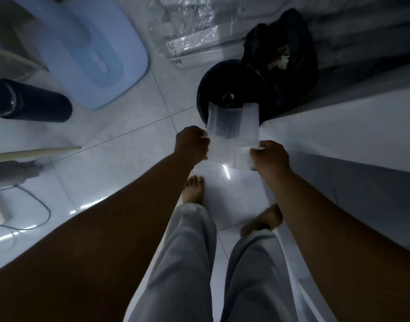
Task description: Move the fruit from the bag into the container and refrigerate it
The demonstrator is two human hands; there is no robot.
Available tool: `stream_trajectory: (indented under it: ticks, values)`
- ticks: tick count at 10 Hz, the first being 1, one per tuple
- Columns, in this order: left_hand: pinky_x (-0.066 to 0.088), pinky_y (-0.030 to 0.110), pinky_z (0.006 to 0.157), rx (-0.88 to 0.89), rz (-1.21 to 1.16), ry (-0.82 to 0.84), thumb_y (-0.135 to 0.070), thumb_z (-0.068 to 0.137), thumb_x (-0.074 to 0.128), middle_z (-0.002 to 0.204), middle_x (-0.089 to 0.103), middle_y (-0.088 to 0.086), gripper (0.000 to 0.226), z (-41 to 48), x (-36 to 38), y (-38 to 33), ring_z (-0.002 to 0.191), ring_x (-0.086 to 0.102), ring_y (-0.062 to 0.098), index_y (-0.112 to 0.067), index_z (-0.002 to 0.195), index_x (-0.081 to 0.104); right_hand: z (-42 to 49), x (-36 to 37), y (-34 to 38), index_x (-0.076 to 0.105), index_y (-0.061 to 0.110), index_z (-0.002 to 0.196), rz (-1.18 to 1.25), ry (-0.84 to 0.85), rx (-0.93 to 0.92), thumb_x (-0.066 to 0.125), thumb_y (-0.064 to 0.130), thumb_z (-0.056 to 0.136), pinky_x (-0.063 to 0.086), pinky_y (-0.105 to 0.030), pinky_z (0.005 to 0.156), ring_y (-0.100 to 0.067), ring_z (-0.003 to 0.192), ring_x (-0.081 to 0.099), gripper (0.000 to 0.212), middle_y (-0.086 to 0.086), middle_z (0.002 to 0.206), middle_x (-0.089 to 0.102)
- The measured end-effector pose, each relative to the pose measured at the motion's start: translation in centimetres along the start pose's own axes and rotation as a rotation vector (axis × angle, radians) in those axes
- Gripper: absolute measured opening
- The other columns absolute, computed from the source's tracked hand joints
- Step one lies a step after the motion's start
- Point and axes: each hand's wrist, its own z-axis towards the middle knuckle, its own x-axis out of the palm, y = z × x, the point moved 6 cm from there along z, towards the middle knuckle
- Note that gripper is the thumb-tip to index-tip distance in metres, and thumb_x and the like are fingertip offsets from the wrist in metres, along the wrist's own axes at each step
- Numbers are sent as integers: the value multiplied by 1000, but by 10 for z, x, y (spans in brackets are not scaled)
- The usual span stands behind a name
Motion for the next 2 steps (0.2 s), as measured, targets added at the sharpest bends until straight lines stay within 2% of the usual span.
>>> stream_trajectory:
  ticks: [1, 2]
  values:
    - [63, 42, 66, -18, -66, -4, -21, 87, 66, 88, 73, 10, 28, 20, 3, 3, 68, 73, 23, -5, 110, 65, 18, 7, -2, 51, 10, 134, 56, 15, 19, 55, 29, 89, 52, -37, 95, -26, 94, 71, 49, -7, 126, 63]
    - [62, 42, 73, -51, -66, 28, -35, 84, 70, 73, 70, 6, 47, 25, 3, 18, 62, 70, 20, -6, 119, 60, 19, 12, -17, 47, 6, 136, 36, 12, 19, 55, 28, 89, 47, -45, 102, -32, 116, 60, 52, -16, 127, 62]
